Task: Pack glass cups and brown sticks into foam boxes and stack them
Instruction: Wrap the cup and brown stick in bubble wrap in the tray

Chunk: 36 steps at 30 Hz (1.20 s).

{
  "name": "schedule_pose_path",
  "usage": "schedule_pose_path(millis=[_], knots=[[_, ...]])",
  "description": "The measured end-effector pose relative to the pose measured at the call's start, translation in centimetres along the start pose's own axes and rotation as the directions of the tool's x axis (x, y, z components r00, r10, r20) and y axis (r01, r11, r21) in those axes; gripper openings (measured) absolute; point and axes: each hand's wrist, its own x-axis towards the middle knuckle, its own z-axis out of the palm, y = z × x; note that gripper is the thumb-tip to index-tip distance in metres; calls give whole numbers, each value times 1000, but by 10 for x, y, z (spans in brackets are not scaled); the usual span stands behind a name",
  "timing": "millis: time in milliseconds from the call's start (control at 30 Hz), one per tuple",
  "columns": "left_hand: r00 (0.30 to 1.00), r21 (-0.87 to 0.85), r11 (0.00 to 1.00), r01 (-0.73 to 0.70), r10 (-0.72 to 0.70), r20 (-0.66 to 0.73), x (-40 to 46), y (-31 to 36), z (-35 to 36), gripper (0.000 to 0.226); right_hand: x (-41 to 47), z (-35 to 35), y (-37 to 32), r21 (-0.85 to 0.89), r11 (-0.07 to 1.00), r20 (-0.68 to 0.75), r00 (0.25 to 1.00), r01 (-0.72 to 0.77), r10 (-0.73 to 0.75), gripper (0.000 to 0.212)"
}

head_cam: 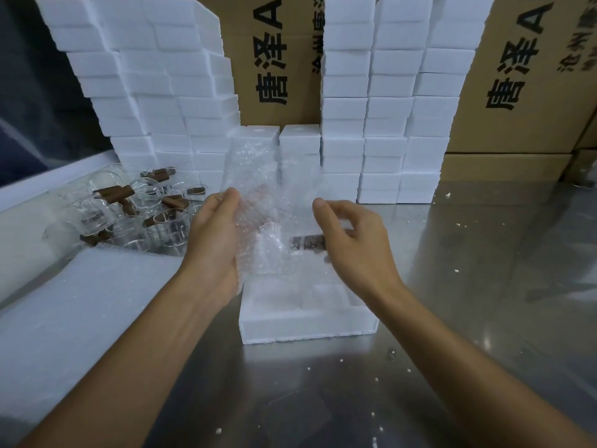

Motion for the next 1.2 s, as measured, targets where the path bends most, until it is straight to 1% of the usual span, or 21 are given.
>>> schedule_pose_path(millis=[33, 100, 133, 167, 233, 333, 400, 467, 533, 600, 633, 700, 800, 900, 967, 1033, 1067, 1100, 1133, 1167, 1200], knots=[[1000, -15, 1000, -1, 1, 7, 0, 0, 1, 30, 0, 1, 1, -22, 1000, 39, 999, -11, 12, 23], [1000, -37, 999, -3, 4, 21, 0, 0, 1, 31, -2, 2, 3, -89, 996, 103, 995, 5, 4, 45], [1000, -44, 999, -7, 8, 23, -1, 1, 1, 30, -3, 3, 3, -114, 993, 123, 992, 11, 3, 54], [1000, -49, 999, -14, 15, 23, -1, 1, 1, 27, -3, 4, 3, -132, 991, 129, 992, 10, 7, 59], [999, -52, 998, -23, 25, 32, -1, 1, 1, 21, -3, 4, 2, -150, 989, 130, 991, 3, 17, 61], [998, -61, 998, -35, 38, 54, -3, 0, 3, 19, -4, 5, 1, -131, 991, 112, 994, 7, 7, 62], [996, -75, 996, -40, 45, 75, -4, 0, 4, 19, -3, 5, 0, -90, 996, 92, 996, -4, 12, 62], [995, -95, 995, -44, 52, 85, -6, 3, 5, 19, -3, 5, 0, -10, 998, 82, 995, -60, 61, 62], [993, -110, 994, -25, 37, 108, -7, 6, 7, 30, -1, 5, 0, 118, 978, 94, 982, -174, 163, 59], [990, -119, 993, 5, 12, 142, -9, 8, 7, 42, 2, 3, -1, 240, 920, 164, 947, -309, 275, 47], [987, -126, 992, 22, -1, 161, -9, 8, 6, 43, 3, 3, -2, 256, 890, 214, 920, -377, 328, 40], [981, -136, 990, 41, -14, 195, -9, 8, 4, 42, 3, 2, -2, 223, 844, 291, 860, -488, 420, 28], [975, -143, 989, 43, -10, 222, -9, 8, 2, 41, 3, 2, -1, 219, 806, 353, 815, -550, 460, 24], [967, -153, 987, 55, -15, 253, -7, 9, 1, 43, 2, 3, -2, 190, 829, 337, 828, -526, 448, 21], [966, -154, 986, 62, -21, 256, -7, 10, 1, 41, 3, 4, -1, 189, 848, 281, 855, -495, 436, 28], [977, -151, 988, 31, 2, 212, -5, 12, 2, 35, 3, 5, 0, 193, 876, 197, 892, -442, 406, 38], [985, -127, 992, -23, 44, 165, -3, 12, 0, 25, 3, 5, 0, 195, 892, 151, 911, -407, 383, 42], [989, -86, 992, -89, 99, 113, 0, 11, -2, 9, 4, 4, 1, 200, 907, 108, 928, -371, 356, 44], [983, 1, 984, -179, 179, 42, 2, 11, -5, 9, 4, 3, 1, 205, 920, 69, 943, -334, 327, 47], [961, 122, 955, -271, 276, -23, 3, 11, -9, 20, 5, 2, 2, 201, 933, 34, 954, -297, 297, 49], [921, 235, 902, -363, 385, -54, 5, 10, -12, 26, 5, 1, 2, 180, 949, 0, 965, -260, 264, 50]])
